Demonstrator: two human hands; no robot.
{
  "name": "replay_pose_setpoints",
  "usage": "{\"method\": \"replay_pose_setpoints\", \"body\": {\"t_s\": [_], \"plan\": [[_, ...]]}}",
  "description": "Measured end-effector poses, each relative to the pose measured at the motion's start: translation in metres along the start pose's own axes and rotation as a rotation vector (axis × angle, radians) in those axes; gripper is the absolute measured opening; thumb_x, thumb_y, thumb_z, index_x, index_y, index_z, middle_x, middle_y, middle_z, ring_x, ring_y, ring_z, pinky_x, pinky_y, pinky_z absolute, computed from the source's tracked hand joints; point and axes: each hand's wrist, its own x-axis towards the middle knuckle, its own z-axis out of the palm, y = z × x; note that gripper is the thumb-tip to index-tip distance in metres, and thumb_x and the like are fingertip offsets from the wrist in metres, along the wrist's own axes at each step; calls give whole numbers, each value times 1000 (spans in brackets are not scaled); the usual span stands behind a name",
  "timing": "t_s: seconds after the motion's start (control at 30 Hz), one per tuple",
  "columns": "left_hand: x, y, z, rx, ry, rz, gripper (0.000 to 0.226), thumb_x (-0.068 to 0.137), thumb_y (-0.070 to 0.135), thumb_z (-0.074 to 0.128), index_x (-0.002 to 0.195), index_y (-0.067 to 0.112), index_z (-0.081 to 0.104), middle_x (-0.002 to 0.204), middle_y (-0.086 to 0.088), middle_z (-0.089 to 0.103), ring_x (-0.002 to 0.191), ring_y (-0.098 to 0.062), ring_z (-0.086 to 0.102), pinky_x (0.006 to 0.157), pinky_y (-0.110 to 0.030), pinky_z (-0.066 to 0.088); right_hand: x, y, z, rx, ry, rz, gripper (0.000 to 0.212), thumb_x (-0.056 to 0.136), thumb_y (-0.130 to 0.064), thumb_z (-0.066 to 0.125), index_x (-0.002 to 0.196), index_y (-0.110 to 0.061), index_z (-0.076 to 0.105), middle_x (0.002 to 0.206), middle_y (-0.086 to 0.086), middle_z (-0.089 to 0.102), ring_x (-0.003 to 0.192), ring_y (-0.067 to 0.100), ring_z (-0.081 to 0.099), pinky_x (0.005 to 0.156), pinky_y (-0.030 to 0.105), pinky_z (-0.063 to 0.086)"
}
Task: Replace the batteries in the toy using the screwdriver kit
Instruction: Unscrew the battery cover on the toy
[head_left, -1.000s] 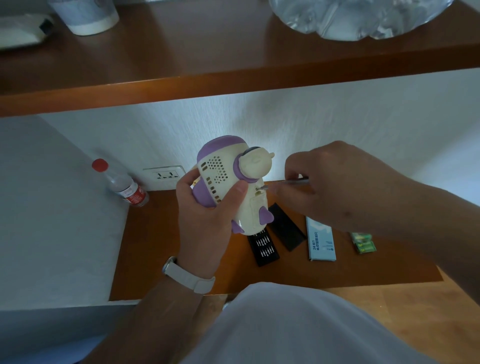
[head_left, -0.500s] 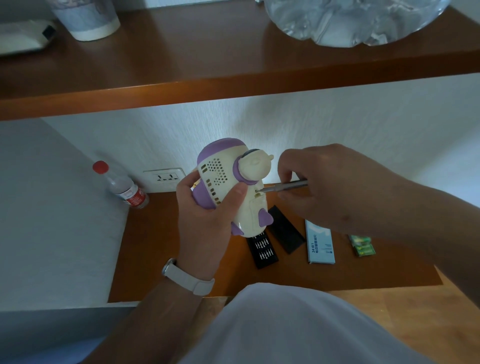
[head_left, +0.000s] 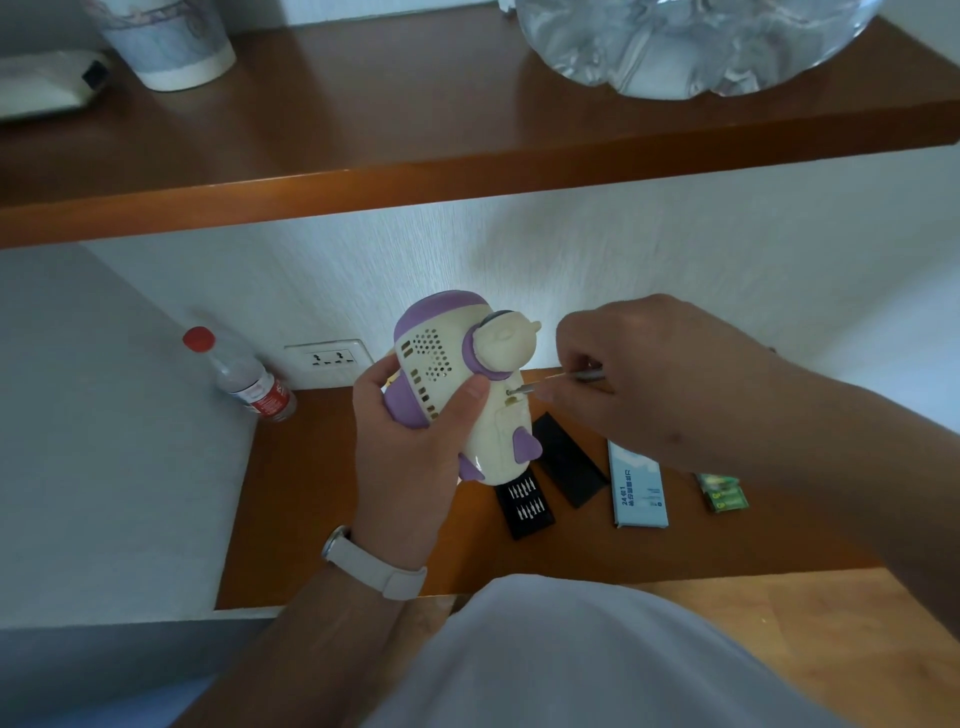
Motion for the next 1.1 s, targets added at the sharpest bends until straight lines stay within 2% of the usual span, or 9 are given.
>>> {"method": "replay_pose_setpoints", "body": {"t_s": [0.1,0.17,0.27,0.37,0.47,0.57,0.87,1.0,1.1], "plan": [[0,0,-1,11,4,7,71,55,55,77,115,39,44,94,33,65,94,5,68,61,-15,56,-1,-2,1,16,-1,-34,22,92,-36,59,81,-20,49,65,-8,44,55,8,40,50,23,31],[0,0,-2,28,15,16,72,56,55,76,118,37,44,91,36,64,94,6,66,60,-14,55,-1,-4,2,-11,18,-36,19,91,-35,56,82,-19,50,65,-8,44,55,9,40,51,25,34],[1,0,-3,30,19,16,75,56,55,76,120,36,43,90,35,63,95,7,66,61,-15,55,0,-9,1,-33,24,15,36,86,-53,38,81,-20,53,63,-8,45,54,10,43,53,29,42],[0,0,-3,38,15,12,70,56,54,75,116,39,43,90,36,63,93,9,65,60,-13,55,1,-11,0,-99,-8,48,47,87,-57,28,71,-19,51,57,-6,43,51,11,43,55,32,46],[1,0,-3,37,11,4,66,57,53,76,113,41,44,90,36,63,93,9,66,60,-14,55,3,-9,-1,-146,-25,47,48,97,-51,35,60,-19,37,55,-3,38,48,9,35,52,29,36],[2,-1,-2,43,7,6,66,56,54,76,112,41,43,91,38,63,93,10,66,60,-14,55,6,-7,-2,-115,-58,52,48,98,-48,43,60,-21,32,57,-4,37,50,9,34,51,29,28],[4,-4,-3,43,8,3,63,61,47,77,114,40,43,90,37,64,92,9,66,60,-15,55,8,-8,-2,-16,-45,-7,24,92,-41,56,79,-24,46,67,-9,42,59,8,41,53,22,32],[5,-3,-3,20,25,9,73,58,48,77,121,33,44,97,25,64,93,6,67,61,-15,56,8,-9,0,-68,-12,24,32,91,-52,47,80,-22,53,61,-9,45,55,8,46,52,27,40],[6,-2,-3,15,23,4,71,55,53,77,116,37,44,93,32,66,93,8,67,60,-14,55,10,-9,0,-103,-21,39,43,92,-53,36,66,-21,48,53,-6,42,49,9,43,48,28,36]]}}
